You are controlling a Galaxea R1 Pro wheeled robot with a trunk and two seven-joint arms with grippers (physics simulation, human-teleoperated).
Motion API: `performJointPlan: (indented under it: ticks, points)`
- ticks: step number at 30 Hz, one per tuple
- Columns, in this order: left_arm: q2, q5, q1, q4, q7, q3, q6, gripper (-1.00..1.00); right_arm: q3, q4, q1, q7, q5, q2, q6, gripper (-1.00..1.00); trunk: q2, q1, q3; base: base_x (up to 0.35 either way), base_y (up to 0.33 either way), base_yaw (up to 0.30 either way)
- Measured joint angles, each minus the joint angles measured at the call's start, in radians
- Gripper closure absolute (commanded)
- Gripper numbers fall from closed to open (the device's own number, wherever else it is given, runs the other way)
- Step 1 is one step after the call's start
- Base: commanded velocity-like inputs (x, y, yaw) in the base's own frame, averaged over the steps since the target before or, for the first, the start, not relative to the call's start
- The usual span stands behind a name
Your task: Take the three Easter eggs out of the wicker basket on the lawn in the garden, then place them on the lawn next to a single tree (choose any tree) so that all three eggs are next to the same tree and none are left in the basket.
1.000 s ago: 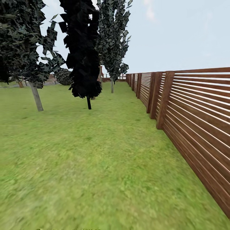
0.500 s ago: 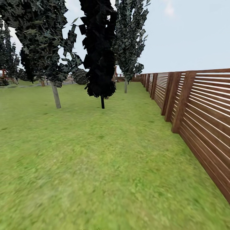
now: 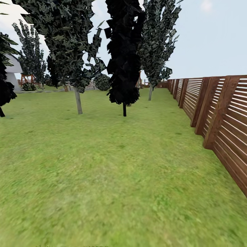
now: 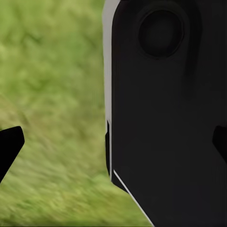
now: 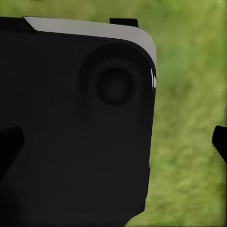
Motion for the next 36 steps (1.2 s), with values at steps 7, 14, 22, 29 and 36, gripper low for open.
performJointPlan:
  ticks: [7, 14, 22, 29, 36]
  points:
    - [-0.001, 0.003, 0.0, 0.0, 0.0, 0.003, 0.0, -1.0, 0.0, 0.0, 0.0, 0.0, 0.0, 0.0, 0.0, -1.0, 0.0, 0.0, 0.0, 0.0, 0.0, 0.292]
    - [-0.001, 0.003, 0.0, 0.0, 0.0, 0.003, 0.0, -1.0, 0.0, 0.0, 0.0, 0.0, 0.001, -0.001, 0.0, -1.0, 0.0, 0.0, 0.0, 0.0, 0.0, 0.292]
    - [-0.001, 0.003, 0.0, 0.0, 0.0, 0.002, 0.0, -1.0, 0.004, 0.0, 0.0, 0.01, 0.004, -0.003, 0.001, -1.0, 0.0, 0.0, 0.0, 0.029, 0.0, 0.125]
    - [0.0, 0.003, 0.0, 0.0, -0.004, 0.001, 0.0, -1.0, 0.01, 0.015, 0.0, 0.005, 0.014, -0.001, 0.004, -1.0, 0.0, -0.001, 0.0, 0.31, 0.0, 0.094]
    - [0.002, 0.004, 0.0, 0.0, -0.004, 0.003, 0.0, -1.0, 0.01, 0.018, 0.0, 0.003, 0.016, -0.001, 0.003, -1.0, 0.0, -0.001, 0.0, 0.335, 0.0, 0.25]
